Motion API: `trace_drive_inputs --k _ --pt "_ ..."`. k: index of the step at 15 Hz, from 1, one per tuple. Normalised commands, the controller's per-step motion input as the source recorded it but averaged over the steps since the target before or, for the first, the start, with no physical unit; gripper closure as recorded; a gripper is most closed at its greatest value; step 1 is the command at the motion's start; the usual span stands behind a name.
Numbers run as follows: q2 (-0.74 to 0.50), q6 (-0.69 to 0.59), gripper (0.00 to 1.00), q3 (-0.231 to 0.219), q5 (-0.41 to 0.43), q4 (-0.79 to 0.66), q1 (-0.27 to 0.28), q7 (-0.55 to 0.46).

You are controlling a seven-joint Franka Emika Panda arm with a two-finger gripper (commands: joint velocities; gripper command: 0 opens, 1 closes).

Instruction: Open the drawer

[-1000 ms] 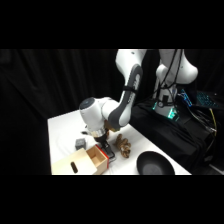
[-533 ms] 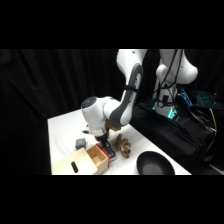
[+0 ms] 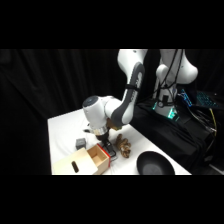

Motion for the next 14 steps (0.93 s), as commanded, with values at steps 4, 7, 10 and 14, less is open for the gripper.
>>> trace_drive_inputs --k 4,7,10,14 --pt "-0.23 0.10 0.00 -0.019 0.122 -0.29 0.002 -0.09" --pt "-0.19 0.08 0.00 -0.016 0.119 -0.22 0.020 -0.07" --pt "-0.14 0.06 0.00 0.010 0.136 -0.14 0.030 -0.08" --pt "-0.09 0.03 0.00 0.031 0.149 -0.06 0.049 -0.07"
